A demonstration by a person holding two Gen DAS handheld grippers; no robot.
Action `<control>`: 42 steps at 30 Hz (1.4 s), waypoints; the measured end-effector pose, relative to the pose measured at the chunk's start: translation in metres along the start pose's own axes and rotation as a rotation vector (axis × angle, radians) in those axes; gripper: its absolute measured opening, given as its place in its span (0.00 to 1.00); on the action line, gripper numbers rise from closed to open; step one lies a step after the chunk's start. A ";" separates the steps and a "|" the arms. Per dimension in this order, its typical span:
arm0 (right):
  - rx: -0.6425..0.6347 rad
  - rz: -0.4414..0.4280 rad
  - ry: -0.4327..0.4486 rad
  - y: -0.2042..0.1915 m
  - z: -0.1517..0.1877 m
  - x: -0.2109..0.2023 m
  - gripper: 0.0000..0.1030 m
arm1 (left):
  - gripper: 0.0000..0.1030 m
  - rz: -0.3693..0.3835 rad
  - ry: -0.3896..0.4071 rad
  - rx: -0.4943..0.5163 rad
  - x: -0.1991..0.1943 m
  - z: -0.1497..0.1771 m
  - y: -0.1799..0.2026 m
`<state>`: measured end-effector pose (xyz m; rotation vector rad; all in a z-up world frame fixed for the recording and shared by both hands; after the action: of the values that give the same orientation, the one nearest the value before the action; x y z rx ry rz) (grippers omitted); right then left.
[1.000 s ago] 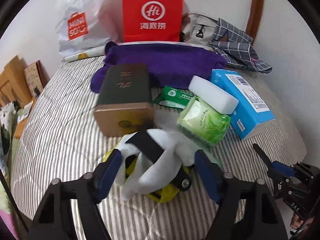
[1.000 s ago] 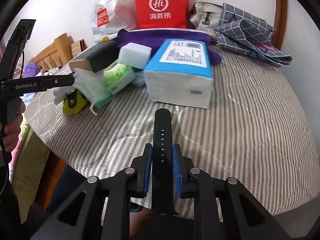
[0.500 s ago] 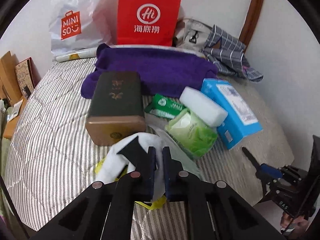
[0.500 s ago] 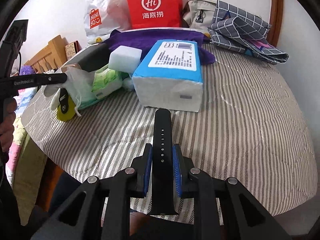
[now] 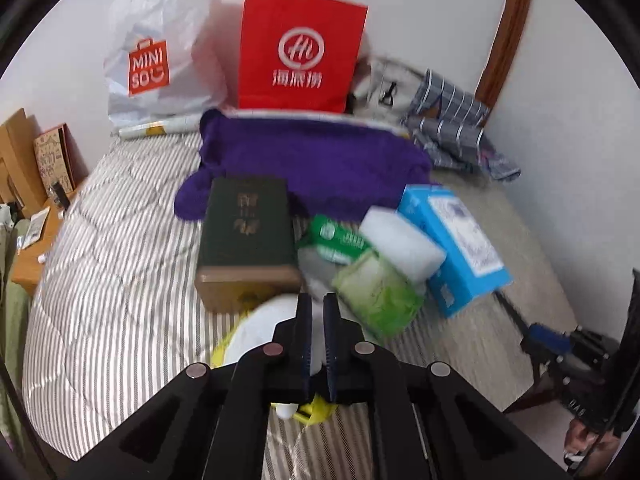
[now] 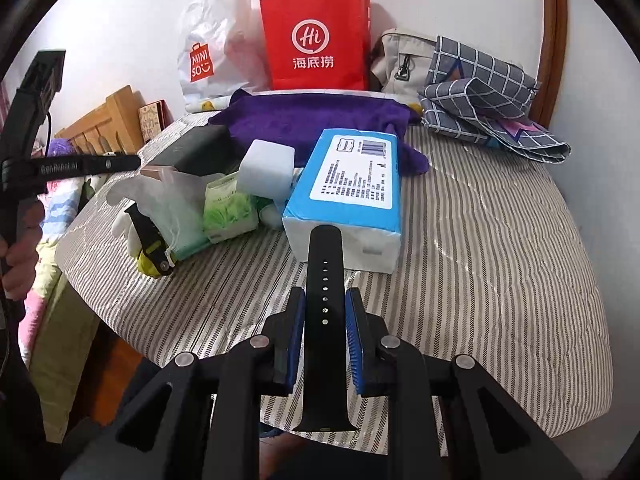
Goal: Organize soft objects
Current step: 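Lift the white glove with the left gripper and carry it onto the purple towel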
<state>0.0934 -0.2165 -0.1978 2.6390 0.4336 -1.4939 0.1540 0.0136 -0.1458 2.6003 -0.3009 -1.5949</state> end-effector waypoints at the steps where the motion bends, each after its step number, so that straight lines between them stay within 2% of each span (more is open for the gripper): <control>1: 0.003 0.000 -0.005 0.000 0.002 0.002 0.20 | 0.20 0.008 -0.009 -0.002 0.002 0.003 0.000; 2: 0.006 0.000 -0.010 0.001 0.003 0.004 0.20 | 0.38 0.015 -0.018 -0.005 0.005 0.006 0.000; 4: 0.012 -0.003 -0.020 0.001 0.008 0.008 0.20 | 0.51 -0.002 -0.019 0.010 0.011 0.009 0.003; 10: 0.027 -0.010 -0.042 0.005 0.017 0.017 0.20 | 0.51 -0.033 -0.046 0.016 0.030 0.007 0.008; 12: 0.027 -0.013 -0.039 0.006 0.017 0.016 0.20 | 0.39 -0.050 -0.055 0.013 0.036 0.006 0.007; 14: 0.024 -0.008 -0.031 0.007 0.016 0.013 0.20 | 0.10 -0.030 -0.067 0.014 0.040 0.006 0.007; 20: 0.026 -0.020 0.012 0.009 0.002 -0.004 0.20 | 0.09 0.026 -0.036 -0.027 0.030 -0.003 0.001; 30: 0.001 -0.016 0.054 0.004 -0.028 -0.018 0.20 | 0.09 0.091 0.071 -0.044 -0.015 -0.027 -0.001; 42: 0.009 -0.013 0.073 0.006 -0.056 -0.021 0.20 | 0.09 0.065 0.150 -0.070 -0.048 -0.047 -0.017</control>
<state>0.1310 -0.2153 -0.1512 2.7099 0.4510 -1.4093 0.1766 0.0384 -0.0856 2.6102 -0.3090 -1.3565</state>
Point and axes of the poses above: each gripper's, at about its wrist camera, not at the fingertips, and x roughly the way its jaws point, y to its right, z to its underside, the point moved 5 cm from there along x, roughly the way its jaws point, and after that the axes turned 11 degrees about -y, right-handed, at the moved point
